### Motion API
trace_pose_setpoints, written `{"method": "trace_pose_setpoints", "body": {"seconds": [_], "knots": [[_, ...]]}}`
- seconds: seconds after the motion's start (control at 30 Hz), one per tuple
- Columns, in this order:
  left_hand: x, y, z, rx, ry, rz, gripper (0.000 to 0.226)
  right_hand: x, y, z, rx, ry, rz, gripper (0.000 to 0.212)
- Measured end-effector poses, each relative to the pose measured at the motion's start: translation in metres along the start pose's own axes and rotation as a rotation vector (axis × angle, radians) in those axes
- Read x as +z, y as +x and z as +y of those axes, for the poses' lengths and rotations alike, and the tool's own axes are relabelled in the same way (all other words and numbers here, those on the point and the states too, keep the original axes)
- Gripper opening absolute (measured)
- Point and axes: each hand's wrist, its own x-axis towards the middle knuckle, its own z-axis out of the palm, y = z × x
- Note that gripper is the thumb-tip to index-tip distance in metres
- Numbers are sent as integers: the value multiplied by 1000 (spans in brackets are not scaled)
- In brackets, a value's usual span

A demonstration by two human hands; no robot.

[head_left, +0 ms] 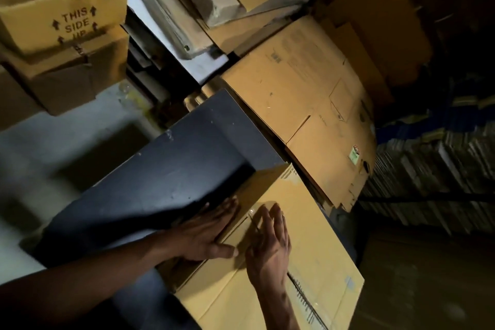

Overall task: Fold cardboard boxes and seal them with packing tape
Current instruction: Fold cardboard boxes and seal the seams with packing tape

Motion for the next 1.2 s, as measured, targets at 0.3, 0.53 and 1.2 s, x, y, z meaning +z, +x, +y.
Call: {"method": "trace_pose_setpoints", "body": {"seconds": [0.3, 0.53, 1.2], "knots": [[-13, 8, 22, -46, -182, -95, 106, -9, 4, 6, -11, 75, -93, 68], [-73, 82, 80, 86, 483, 299, 76, -43, 9, 37, 77, 123, -56, 60], [282, 24, 229, -76, 833, 150, 126, -96, -83, 354, 472, 358, 40, 90]]}}
